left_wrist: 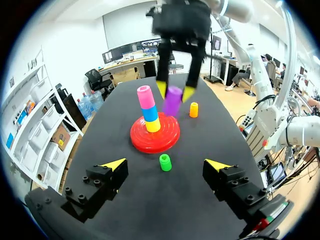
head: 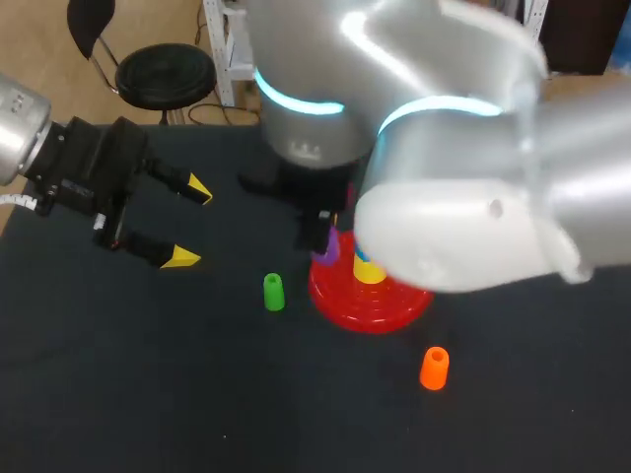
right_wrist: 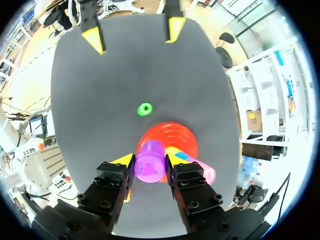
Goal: Pick up and stack the cylinders on the red base in this order: pink,purple,orange,green
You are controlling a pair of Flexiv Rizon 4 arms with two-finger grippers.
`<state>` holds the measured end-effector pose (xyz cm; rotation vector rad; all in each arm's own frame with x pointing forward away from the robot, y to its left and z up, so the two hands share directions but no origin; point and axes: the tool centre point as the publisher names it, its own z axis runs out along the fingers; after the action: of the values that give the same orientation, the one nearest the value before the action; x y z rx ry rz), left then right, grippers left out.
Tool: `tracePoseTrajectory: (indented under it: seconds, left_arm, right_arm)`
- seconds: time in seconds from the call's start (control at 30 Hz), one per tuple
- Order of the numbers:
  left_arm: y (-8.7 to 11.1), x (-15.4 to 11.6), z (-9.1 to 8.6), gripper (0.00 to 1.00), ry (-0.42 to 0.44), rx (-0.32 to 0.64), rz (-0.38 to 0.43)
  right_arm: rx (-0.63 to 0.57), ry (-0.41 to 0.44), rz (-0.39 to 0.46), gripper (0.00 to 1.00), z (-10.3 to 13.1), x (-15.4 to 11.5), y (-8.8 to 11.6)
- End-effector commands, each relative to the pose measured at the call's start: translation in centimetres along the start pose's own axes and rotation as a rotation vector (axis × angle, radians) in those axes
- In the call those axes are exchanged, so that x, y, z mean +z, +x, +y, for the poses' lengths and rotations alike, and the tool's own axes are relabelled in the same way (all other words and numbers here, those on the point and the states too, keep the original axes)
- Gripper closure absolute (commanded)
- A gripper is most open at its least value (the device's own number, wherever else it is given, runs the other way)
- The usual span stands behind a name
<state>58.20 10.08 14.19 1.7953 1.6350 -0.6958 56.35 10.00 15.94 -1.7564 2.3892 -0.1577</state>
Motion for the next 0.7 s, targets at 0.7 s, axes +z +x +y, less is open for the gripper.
tracePoseTrajectory:
  seconds: [0.7]
  left_arm:
    - [0.1, 0.0, 0.0, 0.00, -0.001, 0.002, -0.003]
  right_arm:
    - [0.146, 0.016, -0.021, 1.00, -6.1, -6.7, 3.7]
